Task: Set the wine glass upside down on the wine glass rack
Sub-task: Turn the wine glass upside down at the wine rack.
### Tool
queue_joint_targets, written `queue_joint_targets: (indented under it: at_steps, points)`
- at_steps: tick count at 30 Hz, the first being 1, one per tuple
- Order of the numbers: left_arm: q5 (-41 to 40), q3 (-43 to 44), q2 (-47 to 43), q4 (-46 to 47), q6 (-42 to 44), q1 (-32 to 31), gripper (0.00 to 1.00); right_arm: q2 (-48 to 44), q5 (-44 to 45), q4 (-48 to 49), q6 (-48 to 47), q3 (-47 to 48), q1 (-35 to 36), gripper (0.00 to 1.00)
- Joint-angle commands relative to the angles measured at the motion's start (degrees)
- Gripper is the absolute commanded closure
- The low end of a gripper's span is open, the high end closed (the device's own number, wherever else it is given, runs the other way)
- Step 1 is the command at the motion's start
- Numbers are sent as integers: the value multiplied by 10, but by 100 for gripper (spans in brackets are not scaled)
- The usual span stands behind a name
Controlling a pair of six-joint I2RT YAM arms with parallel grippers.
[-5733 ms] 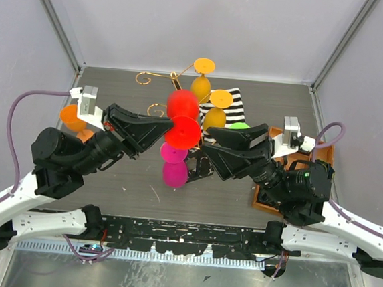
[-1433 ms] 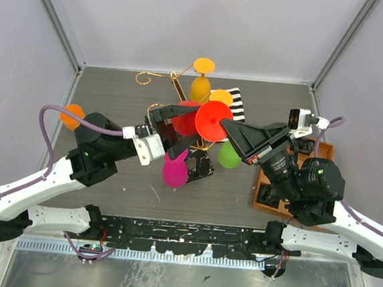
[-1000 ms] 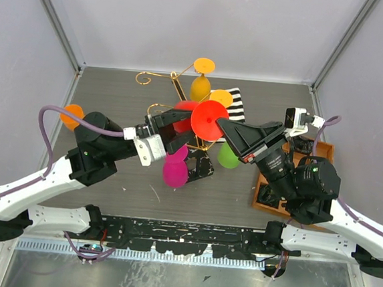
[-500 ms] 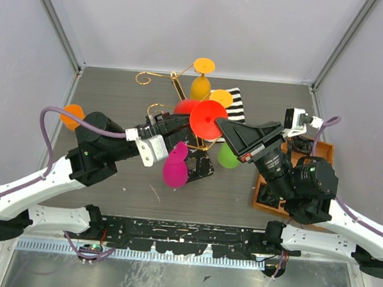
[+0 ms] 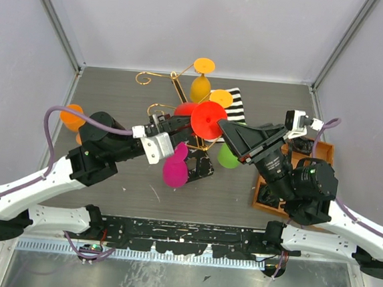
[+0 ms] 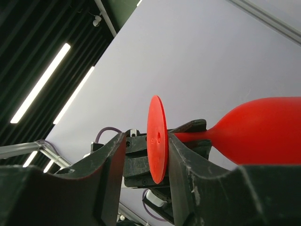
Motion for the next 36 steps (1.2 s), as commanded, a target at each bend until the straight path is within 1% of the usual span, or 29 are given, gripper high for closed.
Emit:
queue_joint_targets:
  at_steps: [1, 8, 14, 18, 21, 23, 27, 29, 31, 36]
  points:
    - [-42, 20, -3, -17, -35, 1, 100, -16, 11, 36, -9, -4, 3, 53]
    - [-81, 25, -34, -34, -81, 1, 100, -40, 45, 29, -12, -39, 3, 48]
    - [-130, 55, -47, -101, -107, 1, 100, -59, 81, 7, -36, -56, 3, 47]
    - [-207, 84, -51, -164, -153, 0, 100, -61, 102, -66, -72, -40, 3, 46]
    - [-261, 90, -65, -208, -196, 1, 100, -51, 89, -137, -111, -14, 3, 44]
    - [-315, 95, -73, -240, -226, 1, 100, -40, 84, -175, -136, 6, 3, 43]
    - [-392, 135, -63, -354, -270, 1, 100, -19, 44, -197, -209, 11, 3, 43]
    - [-411, 144, -61, -403, -292, 1, 100, -10, 27, -198, -237, 3, 3, 43]
    - [-419, 129, -76, -409, -312, 1, 100, 3, 22, -210, -262, 4, 3, 42]
    - [-461, 63, -132, -367, -328, 1, 100, 69, 62, -314, -313, 69, 3, 42]
